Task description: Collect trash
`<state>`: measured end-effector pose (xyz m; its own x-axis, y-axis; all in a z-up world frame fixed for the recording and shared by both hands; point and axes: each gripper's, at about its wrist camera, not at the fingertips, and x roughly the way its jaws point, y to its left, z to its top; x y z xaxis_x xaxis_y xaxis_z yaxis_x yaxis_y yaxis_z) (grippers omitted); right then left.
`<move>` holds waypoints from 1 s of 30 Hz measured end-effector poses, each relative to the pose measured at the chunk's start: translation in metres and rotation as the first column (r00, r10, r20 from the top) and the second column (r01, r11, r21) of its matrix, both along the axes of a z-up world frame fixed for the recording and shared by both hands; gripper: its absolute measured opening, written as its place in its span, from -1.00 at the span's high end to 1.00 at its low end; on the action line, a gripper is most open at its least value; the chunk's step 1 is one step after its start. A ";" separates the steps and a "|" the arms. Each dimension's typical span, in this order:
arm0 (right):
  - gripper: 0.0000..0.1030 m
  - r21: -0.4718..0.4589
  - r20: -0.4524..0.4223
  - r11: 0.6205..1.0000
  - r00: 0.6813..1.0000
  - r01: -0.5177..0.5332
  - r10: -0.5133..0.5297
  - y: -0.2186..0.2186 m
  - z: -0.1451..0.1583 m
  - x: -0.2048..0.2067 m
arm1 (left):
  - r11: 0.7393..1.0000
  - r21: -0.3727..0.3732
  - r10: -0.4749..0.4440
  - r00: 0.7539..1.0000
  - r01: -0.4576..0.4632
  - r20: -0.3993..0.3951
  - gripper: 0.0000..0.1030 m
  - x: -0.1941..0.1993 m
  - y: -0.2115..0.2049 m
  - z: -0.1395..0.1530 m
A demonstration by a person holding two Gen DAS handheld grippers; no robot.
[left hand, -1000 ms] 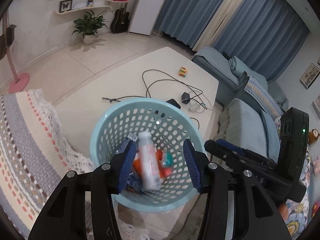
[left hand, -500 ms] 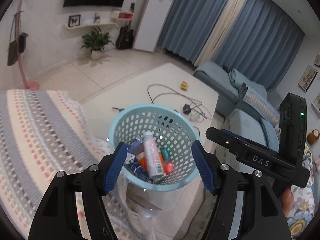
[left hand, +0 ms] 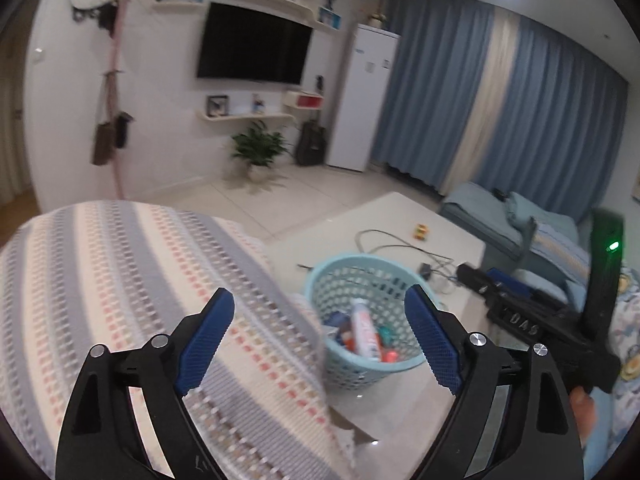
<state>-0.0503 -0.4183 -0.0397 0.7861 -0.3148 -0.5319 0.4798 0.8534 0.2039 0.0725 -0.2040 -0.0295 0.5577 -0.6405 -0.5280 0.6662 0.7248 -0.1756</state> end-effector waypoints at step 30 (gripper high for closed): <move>-0.30 -0.194 0.085 0.977 0.994 0.088 -0.073 0.056 -0.004 -0.019 | 0.974 -0.025 0.228 0.962 -0.227 0.146 -0.71 -0.048 0.049 -0.019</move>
<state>-0.0689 -0.3626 -0.0441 0.7902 -0.4711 -0.3920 0.5377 0.8398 0.0747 0.0250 -0.1555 -0.0480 0.7606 -0.4912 -0.4246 0.5025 0.8594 -0.0941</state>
